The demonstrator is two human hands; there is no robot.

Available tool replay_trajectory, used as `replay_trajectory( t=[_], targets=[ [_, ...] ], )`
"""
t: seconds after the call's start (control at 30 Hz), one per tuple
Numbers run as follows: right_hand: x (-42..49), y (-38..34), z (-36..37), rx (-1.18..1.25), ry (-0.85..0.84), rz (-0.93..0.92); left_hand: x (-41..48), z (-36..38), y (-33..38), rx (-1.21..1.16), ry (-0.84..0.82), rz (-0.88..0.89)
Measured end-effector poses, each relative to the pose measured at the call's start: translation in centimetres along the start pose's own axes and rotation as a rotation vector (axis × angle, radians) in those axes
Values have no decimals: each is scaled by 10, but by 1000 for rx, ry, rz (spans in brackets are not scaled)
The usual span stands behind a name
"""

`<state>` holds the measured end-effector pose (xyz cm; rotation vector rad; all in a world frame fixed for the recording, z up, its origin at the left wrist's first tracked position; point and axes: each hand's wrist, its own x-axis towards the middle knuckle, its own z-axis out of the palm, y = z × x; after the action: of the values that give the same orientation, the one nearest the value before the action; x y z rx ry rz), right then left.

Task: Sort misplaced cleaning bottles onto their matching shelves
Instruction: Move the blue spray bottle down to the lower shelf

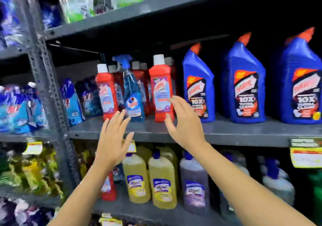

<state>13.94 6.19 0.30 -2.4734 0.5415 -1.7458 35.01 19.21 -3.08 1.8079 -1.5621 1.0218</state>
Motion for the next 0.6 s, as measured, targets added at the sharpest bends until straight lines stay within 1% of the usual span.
replay_trajectory(
  t=[0.1,0.2,0.27,0.33,0.43,0.6],
  targets=[
    [15,-22,39,-35,-15,21,-6,1,-50,-23,-21,-15],
    [34,-41,70,-23,-129,105,-15,12,-95,-58,-69,-78],
    [48,-49,88,-31,-173,164,-22,22,-117,-68,-109,-102],
    [66,-57,103,-53,-208,213,-28,32,-129,-58,-131,-77],
    [94,-62,123,-74,-247,291,-28,41,-133,-66,-96,-61],
    [133,-60,145,-6,-208,425,-31,49,-133,-89,-26,-62]
  ],
)
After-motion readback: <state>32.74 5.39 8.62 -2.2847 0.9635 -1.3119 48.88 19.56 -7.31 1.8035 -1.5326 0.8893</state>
